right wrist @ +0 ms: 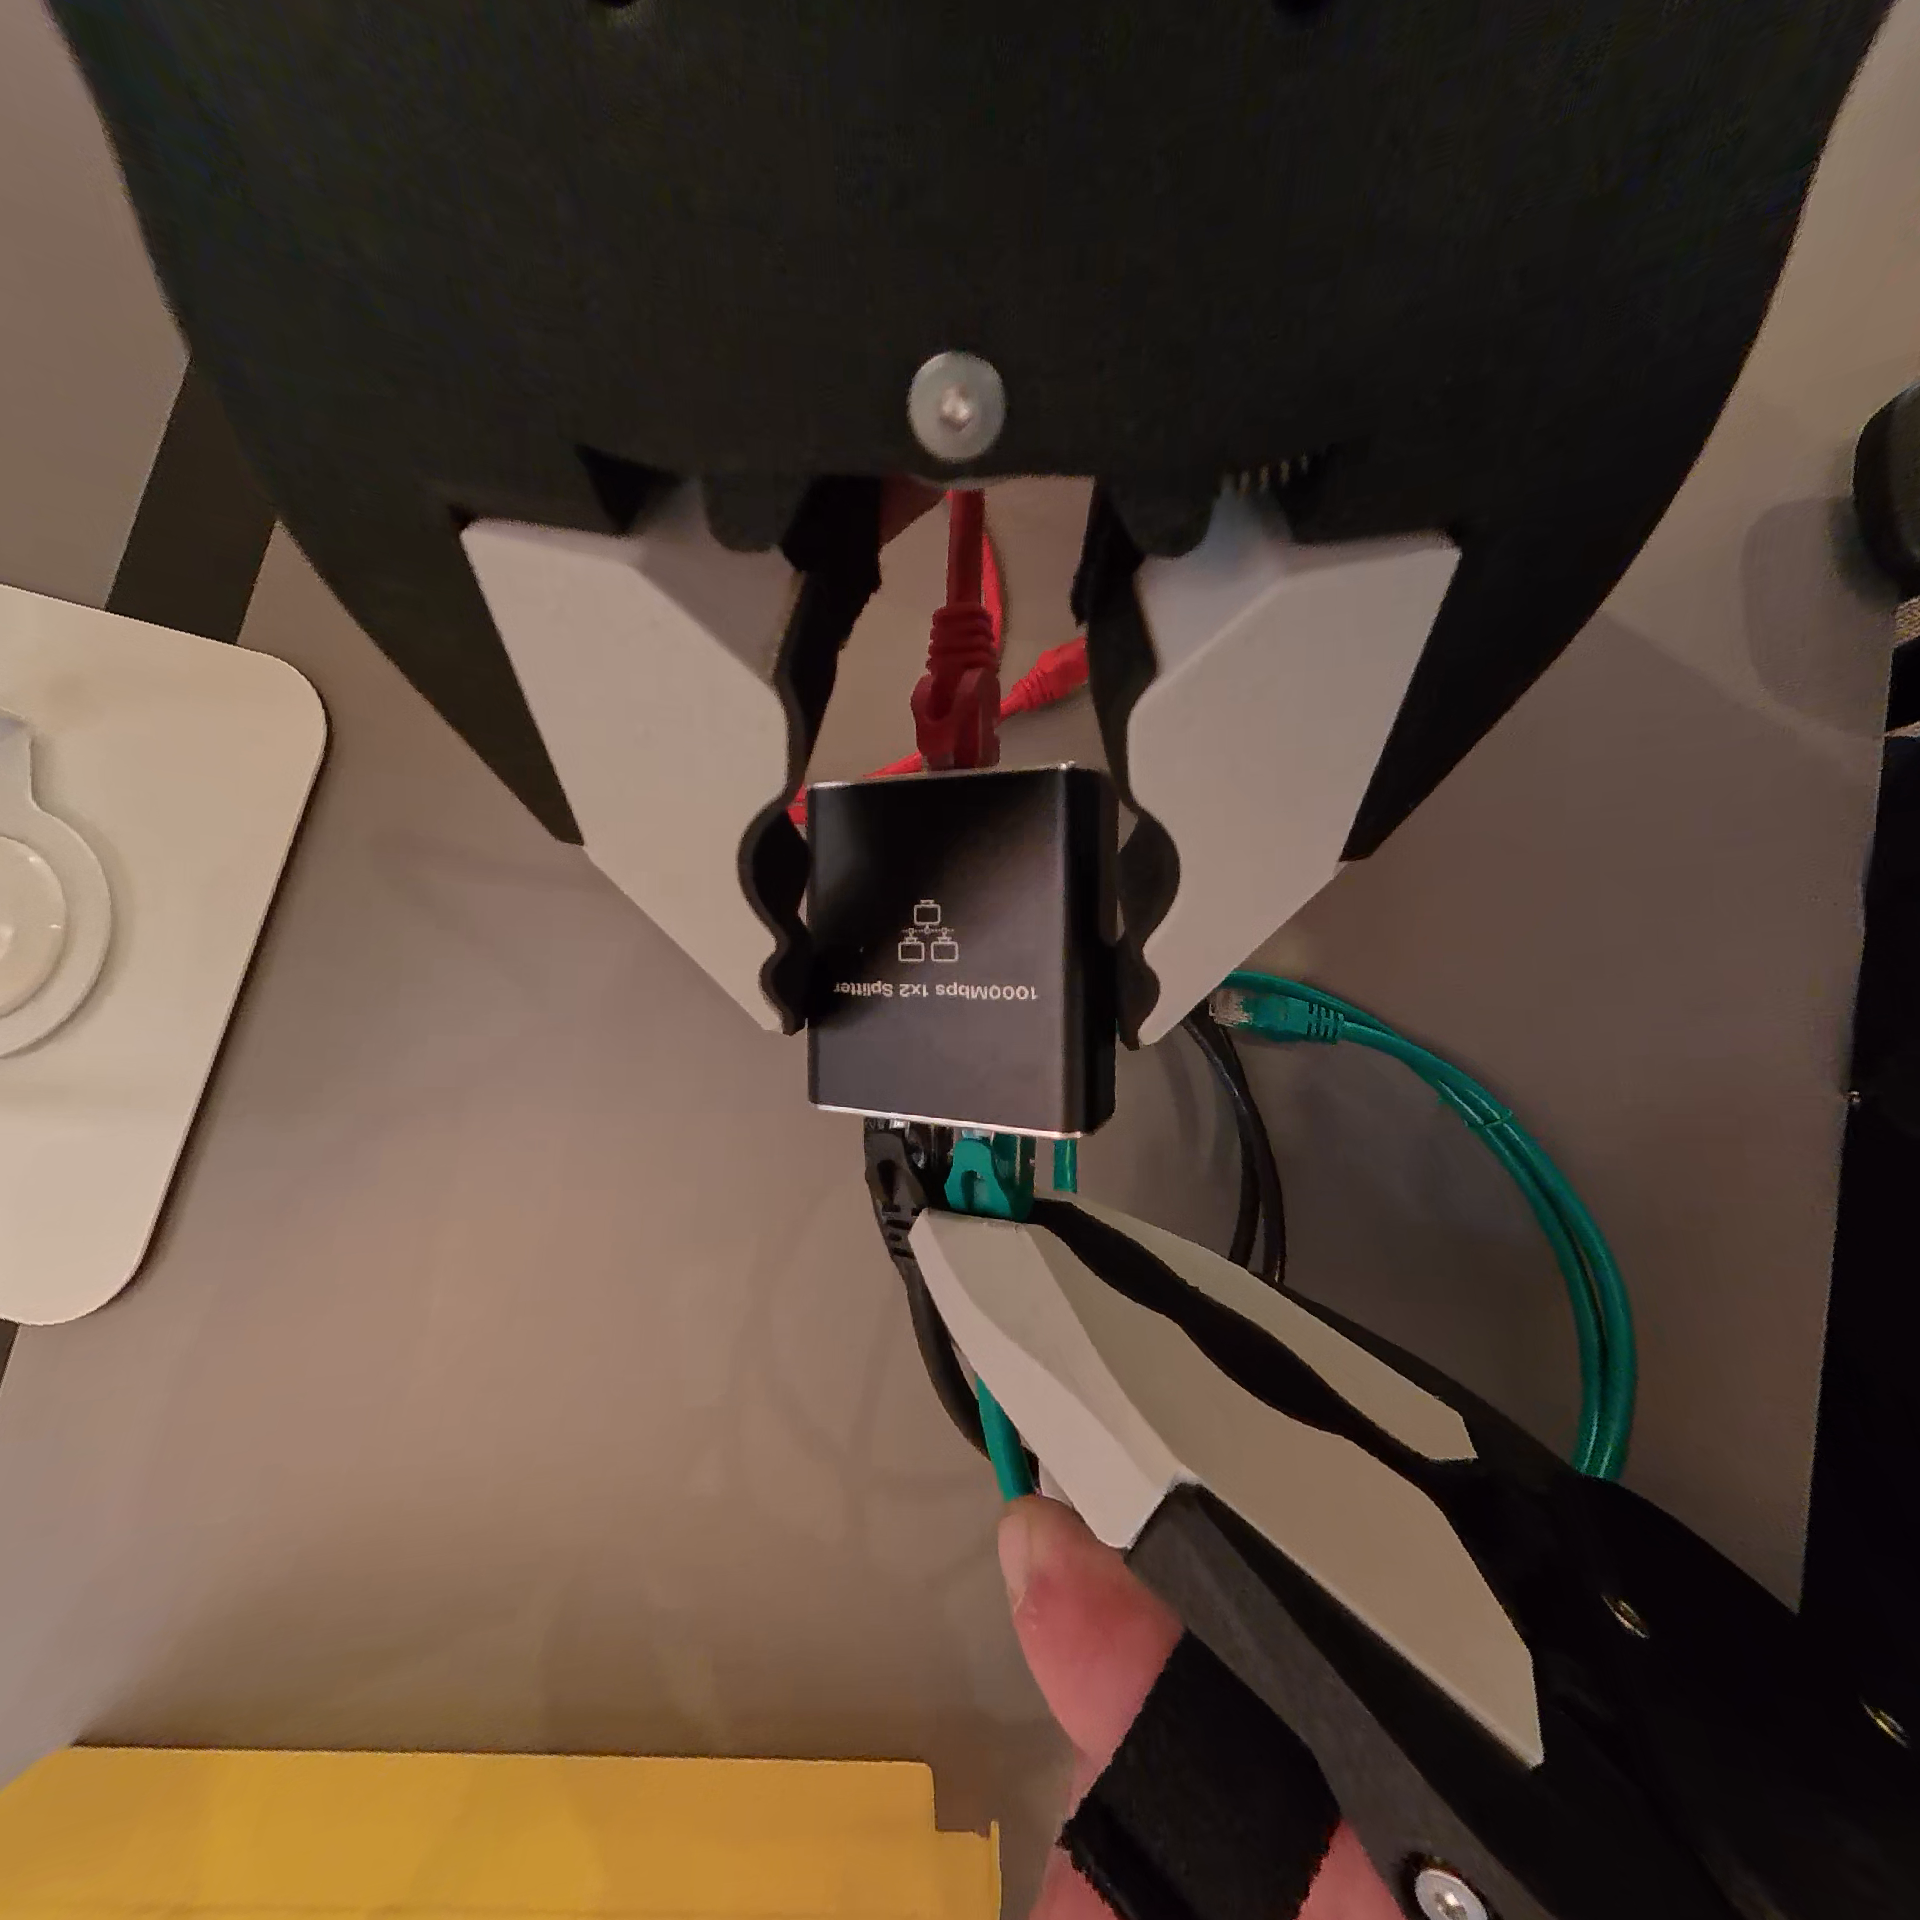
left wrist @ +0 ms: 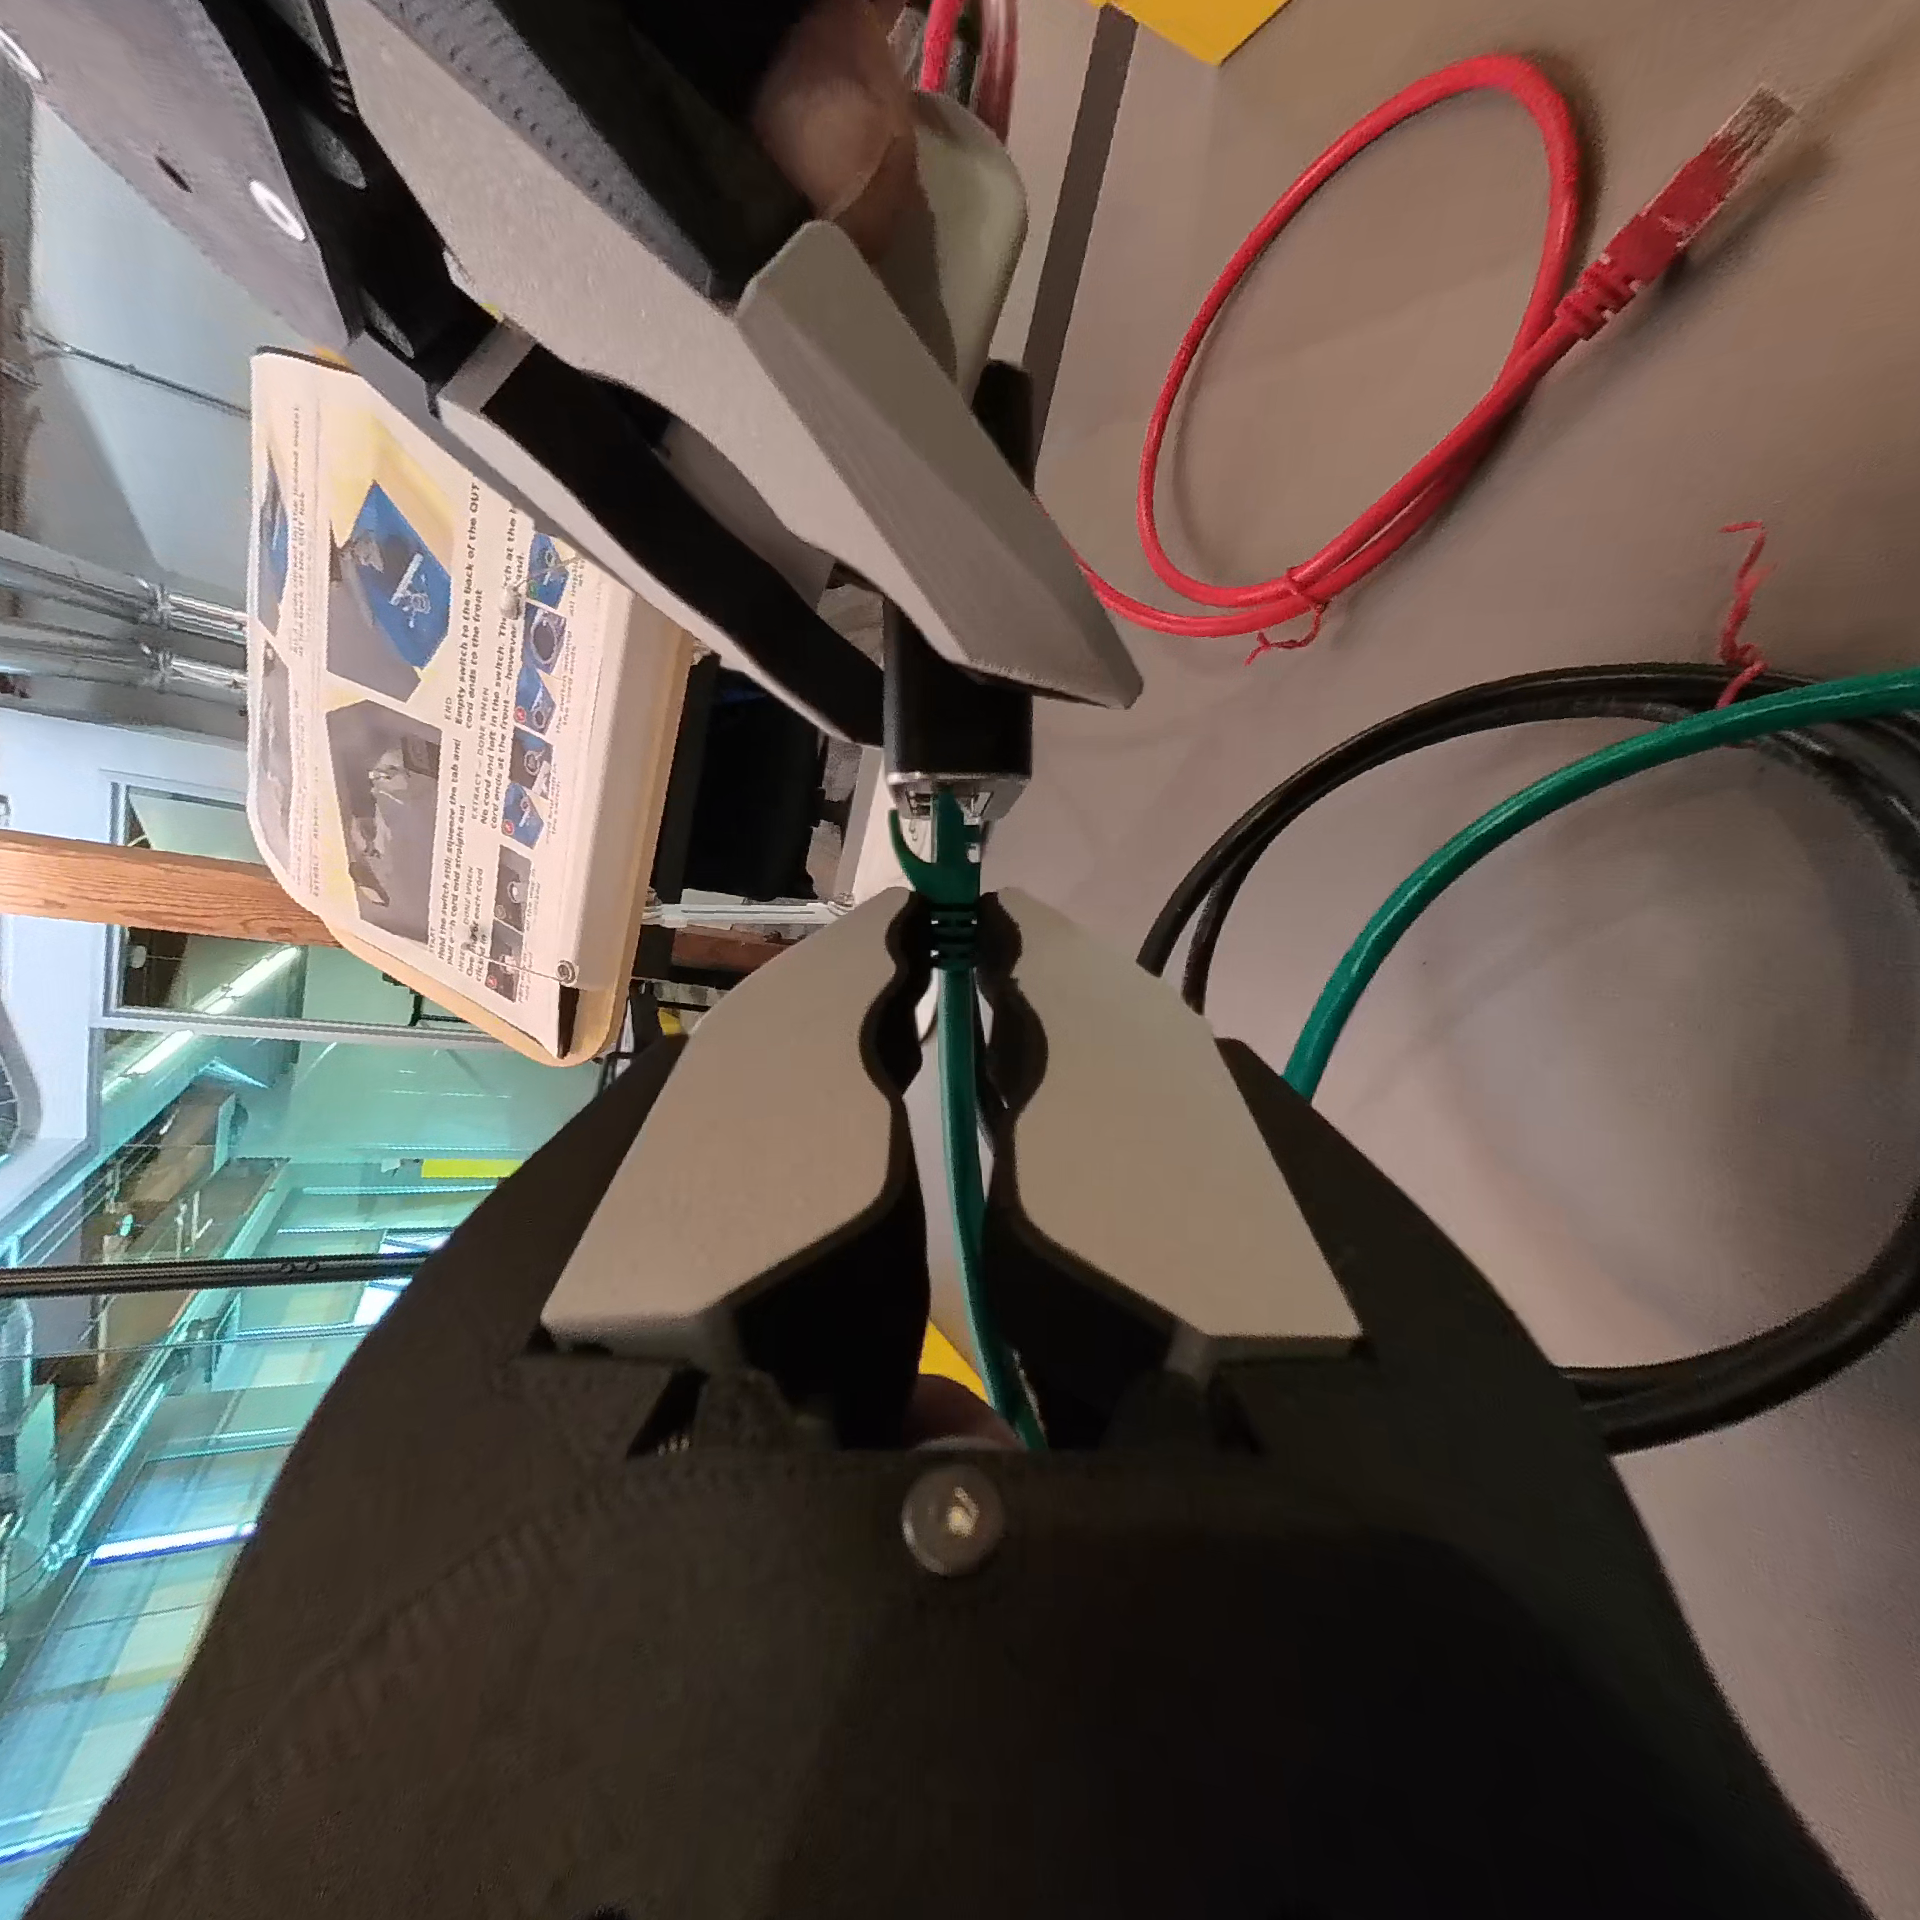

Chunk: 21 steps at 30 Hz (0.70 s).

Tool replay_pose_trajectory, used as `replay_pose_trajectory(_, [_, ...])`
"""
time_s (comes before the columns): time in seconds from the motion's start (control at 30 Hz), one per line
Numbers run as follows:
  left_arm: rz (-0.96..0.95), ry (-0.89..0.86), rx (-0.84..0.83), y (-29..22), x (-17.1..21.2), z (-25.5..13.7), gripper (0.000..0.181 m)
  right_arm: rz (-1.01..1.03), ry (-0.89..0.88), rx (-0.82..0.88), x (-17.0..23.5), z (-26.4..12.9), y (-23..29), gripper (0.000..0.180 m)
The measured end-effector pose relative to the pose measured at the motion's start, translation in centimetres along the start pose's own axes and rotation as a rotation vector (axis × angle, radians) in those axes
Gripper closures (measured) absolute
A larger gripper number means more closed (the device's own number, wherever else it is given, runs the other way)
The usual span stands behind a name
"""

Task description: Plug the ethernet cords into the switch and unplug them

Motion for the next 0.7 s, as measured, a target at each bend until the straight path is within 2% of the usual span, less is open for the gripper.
replay_pose_trajectory(0.2, [-0.057,-0.008,0.067,0.1,0.1,0.3,0.172,-0.004,-0.003,0.019,0.4,0.1,0.0,0.123])
replay_pose_trajectory(0.23, [-0.068,-0.021,0.049,0.6,0.1,0.3,0.168,0.005,-0.039,0.022,0.4,-0.3,0.0,0.123])
replay_pose_trajectory(0.3, [-0.097,-0.027,0.015,1.9,0.1,0.2,0.145,0.023,-0.099,0.043,0.6,-1.5,0.0,0.123])
replay_pose_trajectory(0.33, [-0.139,-0.054,0.013,2.6,0.0,-0.2,0.142,0.029,-0.102,0.071,0.8,-2.2,-0.1,0.123])
replay_pose_trajectory(0.5, [-0.3,-0.133,-0.06,6.9,0.2,-2.0,0.138,0.045,-0.133,0.177,1.7,-5.6,0.5,0.122])
replay_pose_trajectory(0.7, [-0.479,-0.195,-0.183,10.5,1.4,-3.9,0.147,0.07,-0.185,0.346,2.5,-11.8,1.4,0.123])
Point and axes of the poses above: each gripper's, where its closed fingertips meet, z out along the fingers, x out of its underside, y = z × x across the jaws, the point moved 8 cm from there along -z, back along the fingers, and after that the axes turned 10 degrees about -x, right-handed, at the moved point
